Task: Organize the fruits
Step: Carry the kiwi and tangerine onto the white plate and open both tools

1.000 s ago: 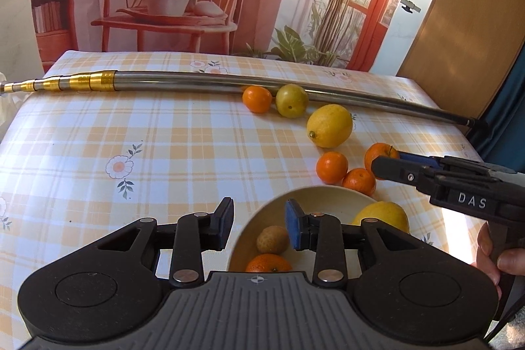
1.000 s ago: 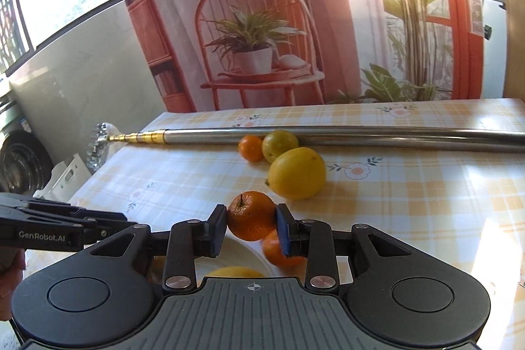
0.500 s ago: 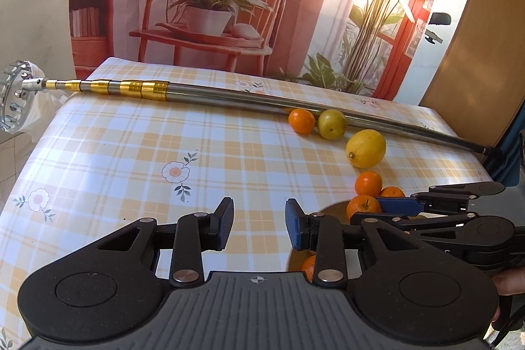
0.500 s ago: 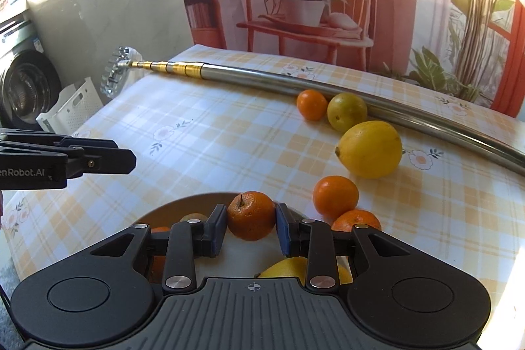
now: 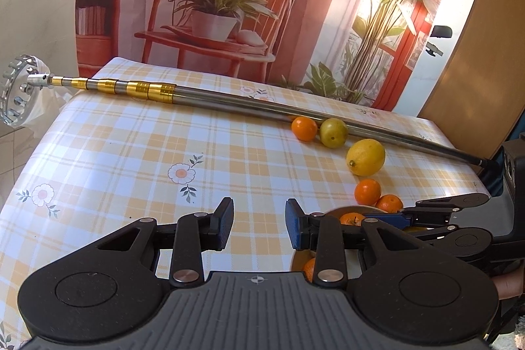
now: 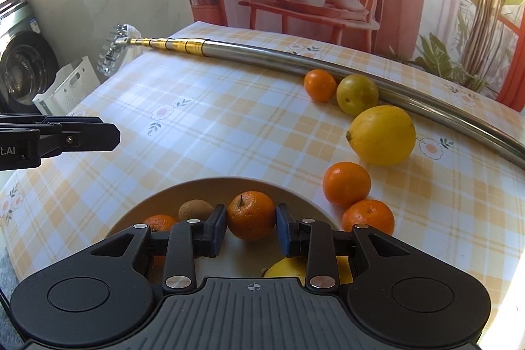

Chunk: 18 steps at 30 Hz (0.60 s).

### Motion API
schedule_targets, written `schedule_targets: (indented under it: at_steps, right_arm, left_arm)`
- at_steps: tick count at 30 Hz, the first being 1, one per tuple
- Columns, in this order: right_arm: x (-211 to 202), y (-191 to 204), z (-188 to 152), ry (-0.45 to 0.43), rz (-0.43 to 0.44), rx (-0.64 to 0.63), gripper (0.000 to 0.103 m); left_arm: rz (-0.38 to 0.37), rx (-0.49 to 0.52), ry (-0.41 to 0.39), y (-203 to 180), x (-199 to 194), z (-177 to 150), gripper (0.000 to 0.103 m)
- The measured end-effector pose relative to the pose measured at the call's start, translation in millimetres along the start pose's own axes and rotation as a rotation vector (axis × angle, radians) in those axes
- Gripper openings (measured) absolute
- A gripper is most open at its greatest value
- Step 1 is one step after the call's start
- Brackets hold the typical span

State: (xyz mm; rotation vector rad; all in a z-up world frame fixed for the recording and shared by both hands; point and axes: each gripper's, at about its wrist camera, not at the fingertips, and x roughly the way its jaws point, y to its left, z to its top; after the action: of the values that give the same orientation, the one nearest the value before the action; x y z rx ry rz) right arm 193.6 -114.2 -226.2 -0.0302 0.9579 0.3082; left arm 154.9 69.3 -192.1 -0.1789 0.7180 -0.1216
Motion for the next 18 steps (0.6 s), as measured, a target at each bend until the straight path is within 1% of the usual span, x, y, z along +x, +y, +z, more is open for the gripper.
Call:
schedule_targets:
  at_steps: [5, 9, 14, 18]
  right_arm:
    - [3, 1, 1, 0.007, 0.006, -0.003, 0.030]
    - [1, -1, 2, -0.003, 0.006, 0.008, 0.031]
    - [-12, -9, 2, -0.066, 0.012, 0.055, 0.032]
    - [-28, -19, 1, -0.133, -0.004, 0.077, 0.032]
  left_arm:
    - [0.009, 0.010, 0.007, -3, 1, 0, 0.036]
    - [0.010, 0.012, 0.011, -3, 1, 0, 0.036]
    - [0.016, 0.015, 0.015, -4, 2, 0, 0.036]
    - [0.047, 0.016, 0.004, -7, 2, 0, 0.036]
